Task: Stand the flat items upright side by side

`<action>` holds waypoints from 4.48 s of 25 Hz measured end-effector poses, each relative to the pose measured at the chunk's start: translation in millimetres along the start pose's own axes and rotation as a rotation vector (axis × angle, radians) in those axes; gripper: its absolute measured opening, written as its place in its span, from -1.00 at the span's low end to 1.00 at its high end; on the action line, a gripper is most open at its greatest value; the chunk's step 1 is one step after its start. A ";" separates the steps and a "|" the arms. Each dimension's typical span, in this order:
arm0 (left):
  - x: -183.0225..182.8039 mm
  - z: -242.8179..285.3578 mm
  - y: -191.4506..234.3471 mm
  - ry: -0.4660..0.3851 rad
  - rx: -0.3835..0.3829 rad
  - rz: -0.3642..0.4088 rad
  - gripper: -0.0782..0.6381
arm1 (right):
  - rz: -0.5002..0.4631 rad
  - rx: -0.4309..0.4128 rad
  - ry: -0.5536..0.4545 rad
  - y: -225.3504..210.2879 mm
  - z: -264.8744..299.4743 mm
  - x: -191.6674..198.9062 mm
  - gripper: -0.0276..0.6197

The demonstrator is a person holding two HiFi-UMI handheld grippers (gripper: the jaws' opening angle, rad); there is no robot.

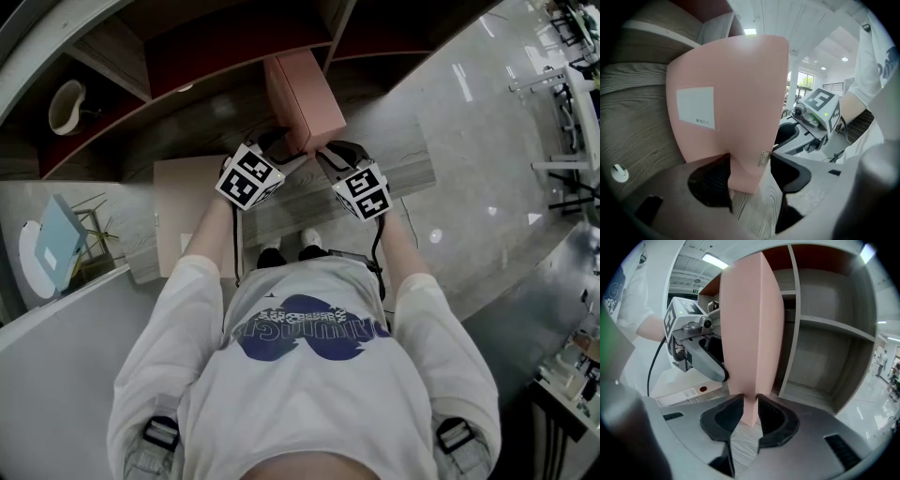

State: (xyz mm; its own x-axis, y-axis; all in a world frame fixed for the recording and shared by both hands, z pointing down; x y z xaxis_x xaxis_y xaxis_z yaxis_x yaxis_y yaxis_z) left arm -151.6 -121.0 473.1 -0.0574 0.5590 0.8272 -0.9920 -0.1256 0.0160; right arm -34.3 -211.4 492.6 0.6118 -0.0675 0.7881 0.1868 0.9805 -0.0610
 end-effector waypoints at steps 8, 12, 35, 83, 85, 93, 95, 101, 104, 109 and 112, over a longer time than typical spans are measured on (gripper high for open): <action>-3.4 6.4 9.3 0.003 0.021 0.015 -0.05 | 0.032 0.024 -0.021 0.7 3.0 -2.2 -0.61; -5.4 9.8 16.6 0.001 0.039 0.016 -0.05 | 0.039 0.051 -0.025 1.0 5.3 -4.8 -0.60; -15.2 34.6 16.3 -0.013 0.076 -0.007 -0.01 | 0.035 0.163 -0.001 -16.5 -1.8 -4.7 -0.60; 272.4 -379.6 -110.4 0.148 -0.885 -0.731 -0.01 | -0.012 -0.425 0.074 193.7 47.6 -1.4 -0.28; 283.0 -386.6 -97.3 0.137 -0.838 -0.717 -0.01 | 0.054 -0.404 0.092 209.0 51.6 0.4 -0.27; 327.2 -404.9 -55.2 0.096 -0.624 -0.700 -0.01 | 0.292 -0.254 0.102 261.5 58.7 8.6 -0.22; 332.8 -401.7 -47.5 0.108 -0.560 -0.689 -0.01 | 0.329 -0.210 0.098 271.6 54.8 10.5 -0.21; 330.5 -371.9 -23.4 0.125 -0.423 -0.669 -0.01 | 0.403 -0.132 0.082 286.3 35.1 18.7 -0.18; 324.6 -355.7 -14.2 0.132 -0.389 -0.667 -0.01 | 0.429 -0.113 0.089 284.3 25.6 27.4 -0.17; 325.3 -339.4 -7.7 0.161 -0.368 -0.688 -0.01 | 0.449 -0.125 0.088 273.6 25.7 33.0 -0.17; 326.8 -333.6 -3.5 0.177 -0.405 -0.726 -0.01 | 0.455 -0.160 0.078 265.9 34.5 34.0 -0.17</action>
State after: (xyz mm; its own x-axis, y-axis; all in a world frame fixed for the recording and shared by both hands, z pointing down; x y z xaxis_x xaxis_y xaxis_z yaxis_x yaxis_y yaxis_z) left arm -204.5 335.5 556.0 0.6260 0.5114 0.5887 -0.7511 0.5985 0.2786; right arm 9.6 53.4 524.3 0.7132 0.3420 0.6119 -0.0006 0.8732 -0.4873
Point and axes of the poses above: the fingertips, and each gripper's own axes: z forward along the fingers, y to its left, x out of its underside, the point moved 8 cm from there along -z, backward along the fingers, and after that the axes turned 9 degrees about -x, right-handed, at the moved point
